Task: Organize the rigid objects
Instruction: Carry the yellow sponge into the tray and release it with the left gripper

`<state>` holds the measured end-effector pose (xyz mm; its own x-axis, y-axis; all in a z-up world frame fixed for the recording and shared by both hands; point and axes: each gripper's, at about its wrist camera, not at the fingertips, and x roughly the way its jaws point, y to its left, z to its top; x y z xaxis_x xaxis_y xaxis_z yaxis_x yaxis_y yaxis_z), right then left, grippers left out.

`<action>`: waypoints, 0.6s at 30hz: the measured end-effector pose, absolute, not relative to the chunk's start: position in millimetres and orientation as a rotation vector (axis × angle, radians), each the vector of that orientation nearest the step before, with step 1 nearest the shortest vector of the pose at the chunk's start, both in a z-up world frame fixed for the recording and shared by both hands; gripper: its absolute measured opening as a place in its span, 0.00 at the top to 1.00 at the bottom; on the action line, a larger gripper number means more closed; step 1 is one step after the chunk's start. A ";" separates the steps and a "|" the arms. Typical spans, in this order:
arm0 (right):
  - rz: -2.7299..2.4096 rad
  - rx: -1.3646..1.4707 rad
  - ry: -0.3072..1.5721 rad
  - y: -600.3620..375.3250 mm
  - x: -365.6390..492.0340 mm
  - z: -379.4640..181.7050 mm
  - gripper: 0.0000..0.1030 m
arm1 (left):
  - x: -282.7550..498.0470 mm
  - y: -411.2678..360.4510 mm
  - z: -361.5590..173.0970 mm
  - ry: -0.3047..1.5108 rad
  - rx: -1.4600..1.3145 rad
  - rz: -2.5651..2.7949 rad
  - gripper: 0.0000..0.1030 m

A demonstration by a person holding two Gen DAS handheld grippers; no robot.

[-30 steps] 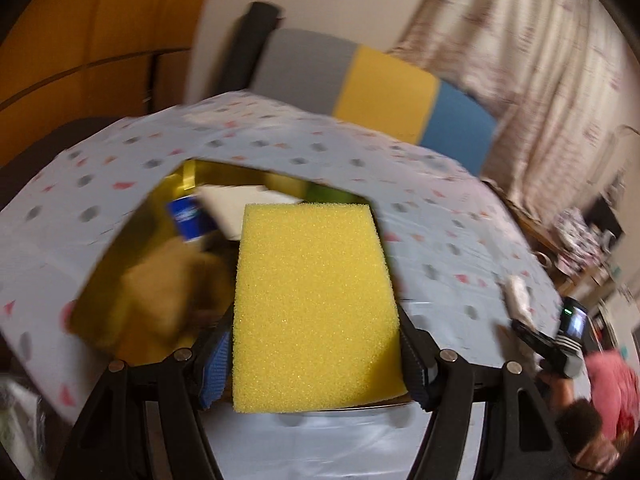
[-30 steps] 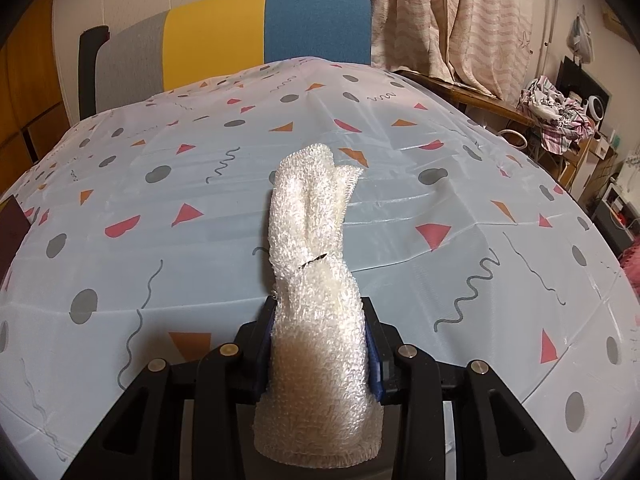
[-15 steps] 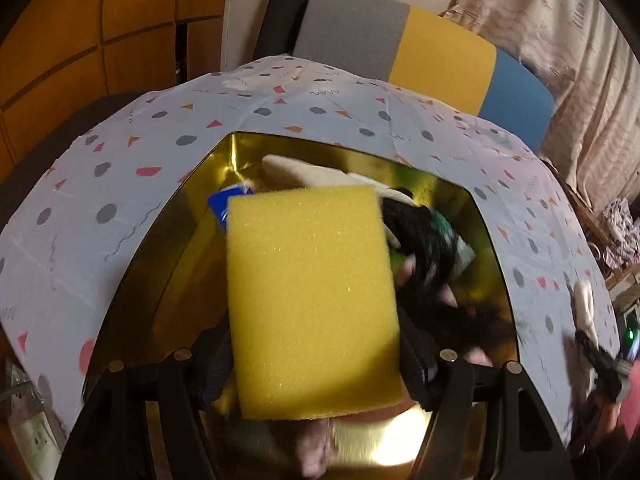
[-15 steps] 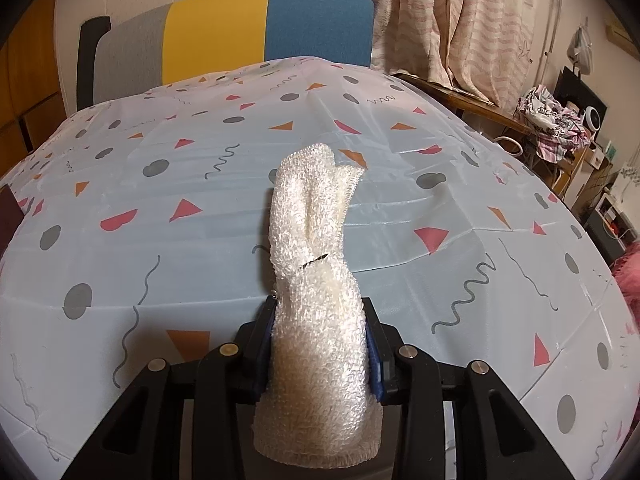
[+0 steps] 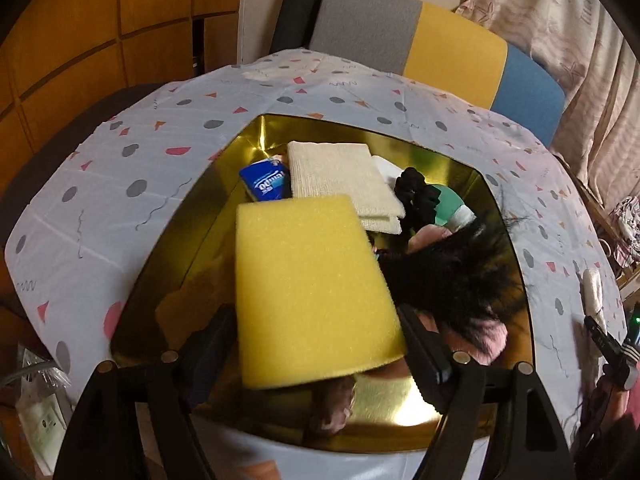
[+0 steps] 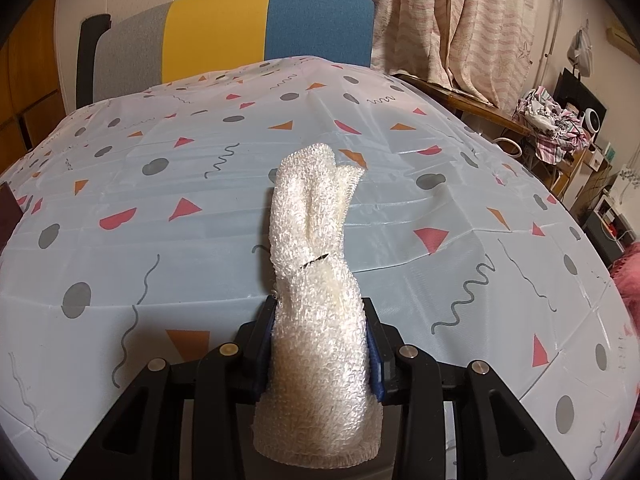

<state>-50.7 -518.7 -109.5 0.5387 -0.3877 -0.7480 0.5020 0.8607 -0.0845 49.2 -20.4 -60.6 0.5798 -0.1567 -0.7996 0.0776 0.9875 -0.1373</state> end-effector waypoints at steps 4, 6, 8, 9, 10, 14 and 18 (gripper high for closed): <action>-0.540 0.127 0.852 -516.5 -50.8 -109.2 0.63 | 38.5 -10.5 -56.3 0.918 -0.129 -0.168 0.22; -0.545 0.108 0.847 -513.4 -50.5 -108.2 0.64 | 33.6 -4.7 -54.5 0.903 -0.169 -0.196 0.22; -0.549 0.089 0.842 -509.3 -49.3 -106.8 0.65 | 26.3 1.4 -51.7 0.876 -0.207 -0.211 0.22; -0.549 0.074 0.836 -506.7 -49.5 -105.4 0.66 | 24.1 2.4 -50.6 0.868 -0.214 -0.217 0.22; -0.547 0.059 0.825 -503.4 -50.3 -103.2 0.66 | 21.0 3.6 -49.6 0.860 -0.223 -0.231 0.22; -0.518 0.031 0.792 -492.0 -54.8 -92.1 0.67 | 13.4 4.0 -43.6 0.827 -0.215 -0.264 0.22; -0.449 0.116 0.786 -477.4 -62.3 -79.0 0.67 | 7.4 3.3 -36.5 0.778 -0.209 -0.306 0.22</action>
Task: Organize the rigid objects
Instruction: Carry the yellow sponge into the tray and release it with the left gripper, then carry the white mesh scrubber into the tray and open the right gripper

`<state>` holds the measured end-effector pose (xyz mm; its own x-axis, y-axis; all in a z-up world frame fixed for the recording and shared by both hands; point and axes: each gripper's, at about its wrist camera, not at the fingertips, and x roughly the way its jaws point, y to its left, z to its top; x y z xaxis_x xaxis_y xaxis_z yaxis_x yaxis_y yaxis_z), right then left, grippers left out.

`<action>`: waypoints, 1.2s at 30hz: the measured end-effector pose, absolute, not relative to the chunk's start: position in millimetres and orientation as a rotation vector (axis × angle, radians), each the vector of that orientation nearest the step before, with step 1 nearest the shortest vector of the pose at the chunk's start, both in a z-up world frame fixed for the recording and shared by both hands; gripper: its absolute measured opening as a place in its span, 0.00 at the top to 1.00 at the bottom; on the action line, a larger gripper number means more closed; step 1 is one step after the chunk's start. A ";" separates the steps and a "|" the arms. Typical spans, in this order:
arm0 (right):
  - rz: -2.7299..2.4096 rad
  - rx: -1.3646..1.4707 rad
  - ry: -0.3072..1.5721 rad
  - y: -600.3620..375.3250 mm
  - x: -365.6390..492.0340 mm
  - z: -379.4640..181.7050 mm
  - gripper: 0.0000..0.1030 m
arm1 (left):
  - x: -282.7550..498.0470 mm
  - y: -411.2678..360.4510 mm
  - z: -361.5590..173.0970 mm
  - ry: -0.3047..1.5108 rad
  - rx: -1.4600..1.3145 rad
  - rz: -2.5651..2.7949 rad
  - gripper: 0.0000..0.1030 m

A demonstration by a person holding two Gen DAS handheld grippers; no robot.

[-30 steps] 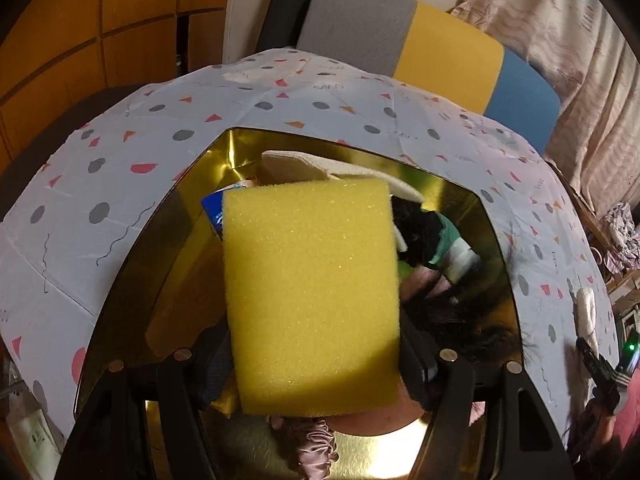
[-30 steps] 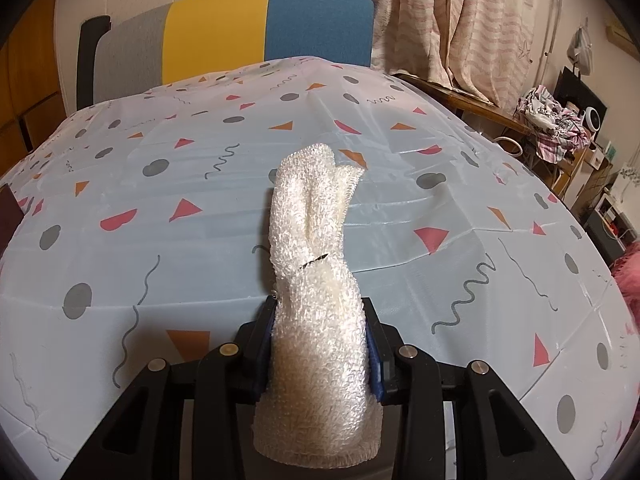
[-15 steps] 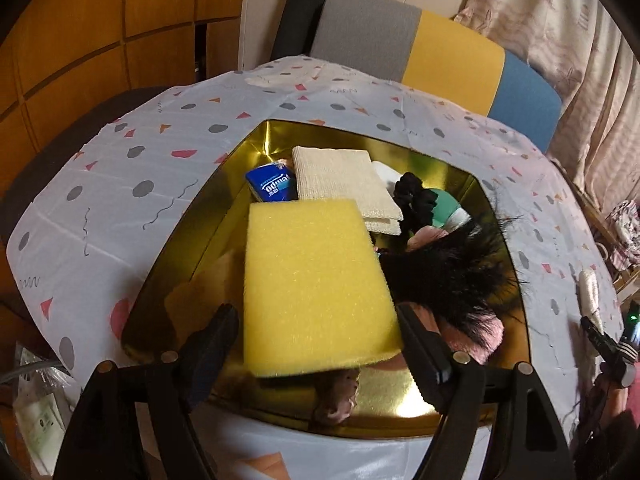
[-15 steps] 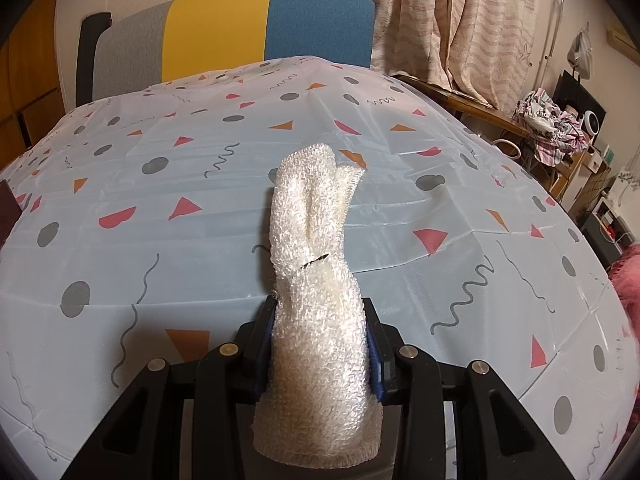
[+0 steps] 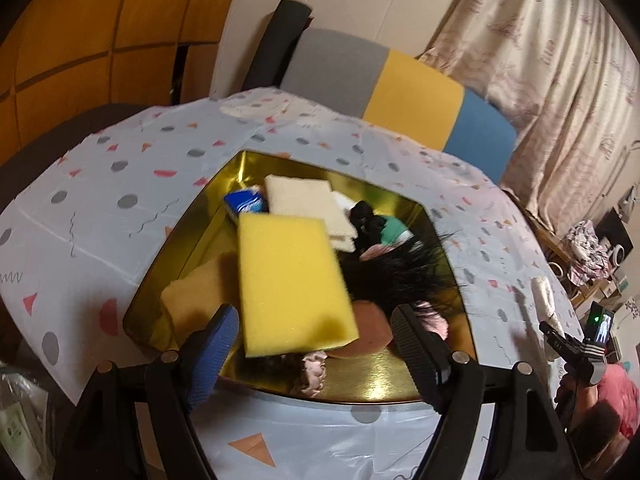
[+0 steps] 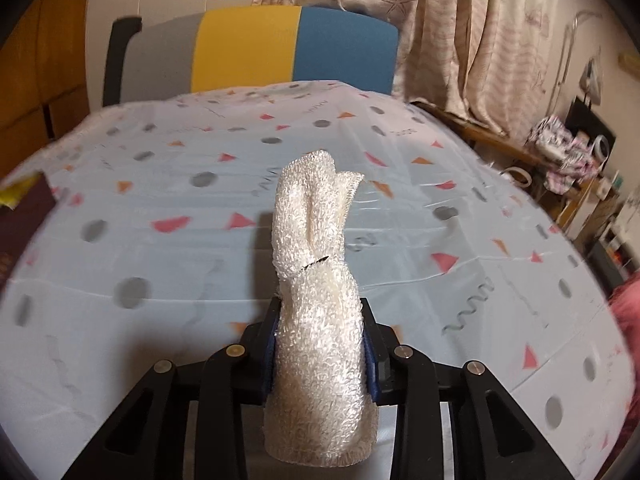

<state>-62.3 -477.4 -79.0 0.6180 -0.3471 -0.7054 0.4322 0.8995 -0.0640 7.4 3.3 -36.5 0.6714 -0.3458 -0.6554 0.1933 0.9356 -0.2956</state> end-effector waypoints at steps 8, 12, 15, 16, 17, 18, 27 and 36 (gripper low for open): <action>-0.259 0.156 0.713 -406.6 -56.1 -33.2 0.67 | -0.2 -2.2 -33.2 0.750 -0.221 -0.368 0.22; -0.152 0.178 0.704 -366.3 -46.2 -19.7 0.67 | -4.6 -0.9 -30.5 0.738 -0.215 -0.383 0.22; -0.070 0.194 0.697 -333.2 -41.0 -11.2 0.67 | -5.6 4.7 -29.9 0.735 -0.230 -0.385 0.22; -0.054 0.194 0.695 -325.5 -39.5 -9.0 0.67 | -6.1 7.3 -29.6 0.732 -0.235 -0.383 0.22; -0.031 0.195 0.693 -313.8 -38.1 -6.2 0.67 | -6.3 9.5 -29.5 0.732 -0.237 -0.381 0.22; -0.002 0.201 0.690 -302.1 -35.3 -2.7 0.67 | -6.1 10.7 -29.2 0.734 -0.238 -0.378 0.22; 0.158 0.215 0.722 -213.9 -2.3 11.6 0.66 | -11.1 29.0 -21.5 0.702 -0.228 -0.276 0.22; 0.156 0.231 0.793 -166.2 48.2 -1.3 0.66 | -10.8 44.3 -17.8 0.725 -0.242 -0.188 0.22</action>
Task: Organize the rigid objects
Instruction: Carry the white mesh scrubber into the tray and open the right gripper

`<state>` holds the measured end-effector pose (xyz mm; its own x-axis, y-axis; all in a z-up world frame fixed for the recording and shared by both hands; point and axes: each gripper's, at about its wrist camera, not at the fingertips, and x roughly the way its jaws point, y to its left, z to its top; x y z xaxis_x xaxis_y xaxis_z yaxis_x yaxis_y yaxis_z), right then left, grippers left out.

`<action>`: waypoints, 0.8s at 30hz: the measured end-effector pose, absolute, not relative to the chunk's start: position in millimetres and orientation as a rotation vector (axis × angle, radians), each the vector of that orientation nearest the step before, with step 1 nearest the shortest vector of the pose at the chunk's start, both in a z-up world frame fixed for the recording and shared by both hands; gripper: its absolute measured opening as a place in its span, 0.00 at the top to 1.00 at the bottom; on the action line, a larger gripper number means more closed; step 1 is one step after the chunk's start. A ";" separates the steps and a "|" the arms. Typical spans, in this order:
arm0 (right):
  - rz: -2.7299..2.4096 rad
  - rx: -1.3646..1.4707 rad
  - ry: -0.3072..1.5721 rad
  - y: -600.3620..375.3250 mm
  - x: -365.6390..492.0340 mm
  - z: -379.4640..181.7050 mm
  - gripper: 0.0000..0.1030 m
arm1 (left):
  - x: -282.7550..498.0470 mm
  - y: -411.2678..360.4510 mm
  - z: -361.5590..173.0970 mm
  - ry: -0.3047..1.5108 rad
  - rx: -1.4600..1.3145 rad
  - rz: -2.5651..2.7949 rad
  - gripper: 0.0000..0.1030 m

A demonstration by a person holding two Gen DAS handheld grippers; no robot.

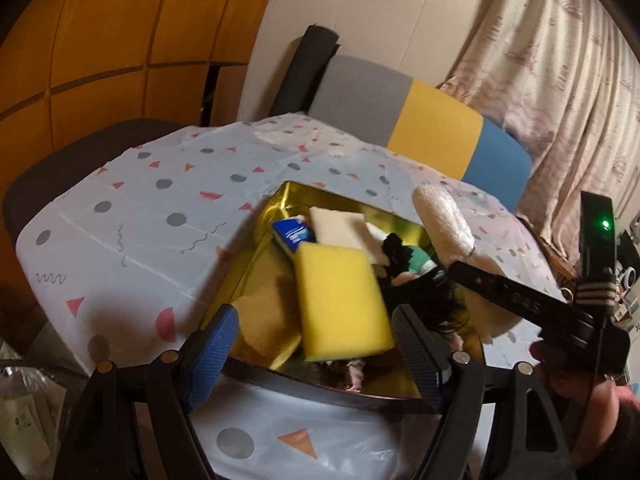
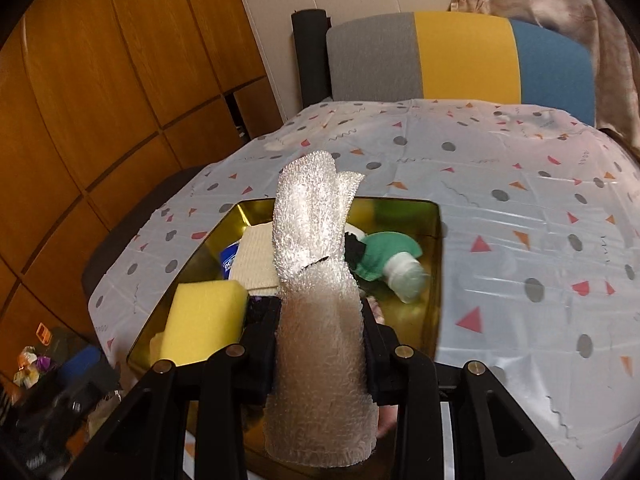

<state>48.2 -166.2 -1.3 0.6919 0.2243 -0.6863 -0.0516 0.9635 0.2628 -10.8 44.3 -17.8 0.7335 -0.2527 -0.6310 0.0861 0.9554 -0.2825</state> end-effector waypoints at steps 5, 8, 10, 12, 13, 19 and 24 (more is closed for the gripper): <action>0.120 0.225 0.825 -156.0 67.3 -14.8 0.62 | -11.3 46.6 -17.0 0.731 -0.217 -0.107 0.22; 0.127 0.228 0.840 -155.6 67.9 -19.5 0.51 | -10.1 48.0 -15.8 0.733 -0.203 -0.061 0.22; 0.124 0.214 0.828 -156.1 58.9 -18.5 0.44 | -9.8 49.4 -14.5 0.728 -0.198 -0.048 0.22; 0.120 0.204 0.813 -156.6 49.7 -16.3 0.40 | -10.4 50.1 -12.6 0.719 -0.196 -0.036 0.22; 0.117 0.203 0.807 -157.0 45.1 -15.1 0.38 | -10.6 50.0 -11.5 0.715 -0.192 -0.030 0.22; 0.073 0.154 0.796 -157.3 20.8 -8.8 0.35 | -13.0 43.2 -5.2 0.710 -0.153 -0.002 0.22; 0.071 0.156 0.770 -155.5 4.1 1.9 0.32 | -16.2 38.9 1.6 0.694 -0.151 0.000 0.22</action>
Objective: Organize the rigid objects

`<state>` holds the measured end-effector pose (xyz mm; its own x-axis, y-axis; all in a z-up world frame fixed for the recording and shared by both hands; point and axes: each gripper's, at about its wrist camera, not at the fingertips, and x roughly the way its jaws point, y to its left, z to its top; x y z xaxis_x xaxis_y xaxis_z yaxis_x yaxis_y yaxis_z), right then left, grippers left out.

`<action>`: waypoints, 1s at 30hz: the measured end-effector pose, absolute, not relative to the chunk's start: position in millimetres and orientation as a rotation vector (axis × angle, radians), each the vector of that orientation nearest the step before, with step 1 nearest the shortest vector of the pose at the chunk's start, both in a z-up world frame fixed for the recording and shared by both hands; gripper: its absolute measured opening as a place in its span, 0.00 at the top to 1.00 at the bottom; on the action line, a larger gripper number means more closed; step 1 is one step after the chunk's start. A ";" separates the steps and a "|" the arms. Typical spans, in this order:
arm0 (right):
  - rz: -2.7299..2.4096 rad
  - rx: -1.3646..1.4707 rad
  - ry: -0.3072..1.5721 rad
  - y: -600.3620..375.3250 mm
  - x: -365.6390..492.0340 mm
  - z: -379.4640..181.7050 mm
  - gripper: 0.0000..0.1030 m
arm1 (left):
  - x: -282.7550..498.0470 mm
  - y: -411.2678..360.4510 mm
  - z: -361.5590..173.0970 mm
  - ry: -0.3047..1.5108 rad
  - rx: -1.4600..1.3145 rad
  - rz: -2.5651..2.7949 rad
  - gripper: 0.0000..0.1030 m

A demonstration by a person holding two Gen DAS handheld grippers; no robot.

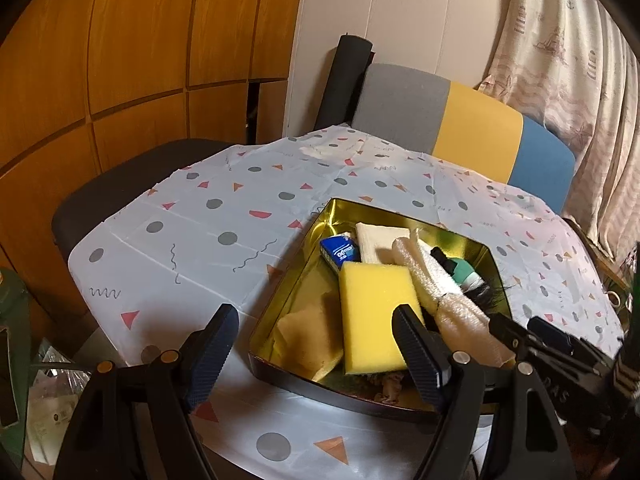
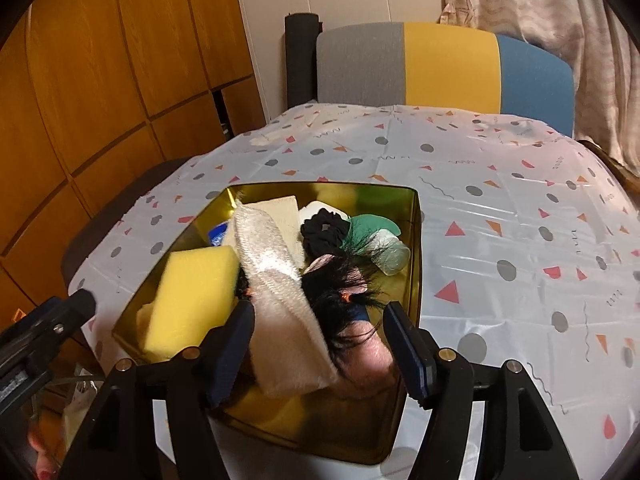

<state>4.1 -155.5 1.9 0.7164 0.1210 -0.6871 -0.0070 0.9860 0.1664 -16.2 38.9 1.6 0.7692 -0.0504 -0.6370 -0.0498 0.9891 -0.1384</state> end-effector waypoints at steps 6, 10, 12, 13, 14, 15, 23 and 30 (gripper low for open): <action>0.043 0.124 0.760 -142.9 -12.8 16.7 0.08 | -16.2 41.3 13.2 0.683 -0.160 0.027 0.22; 0.010 0.112 0.772 -137.5 -16.1 22.1 0.00 | -18.8 40.7 18.5 0.655 -0.105 0.085 0.22; -0.008 0.103 0.780 -134.1 -17.9 24.1 0.00 | -19.1 40.0 19.0 0.672 -0.080 0.097 0.22; -0.014 0.099 0.782 -132.6 -19.1 24.9 0.00 | -19.1 39.9 18.8 0.687 -0.073 0.094 0.22; -0.024 0.094 0.785 -131.2 -19.9 25.2 0.00 | -19.1 39.7 18.5 0.698 -0.070 0.090 0.22; -0.037 0.088 0.790 -129.8 -20.3 25.7 0.00 | -19.0 39.1 18.1 0.713 -0.068 0.085 0.22; -0.115 0.099 0.828 -131.9 -19.5 21.9 0.00 | -20.0 36.3 13.6 0.737 -0.029 0.122 0.22; -0.162 0.096 0.841 -128.8 -18.5 22.5 0.00 | -18.5 33.6 10.7 0.762 -0.018 0.102 0.22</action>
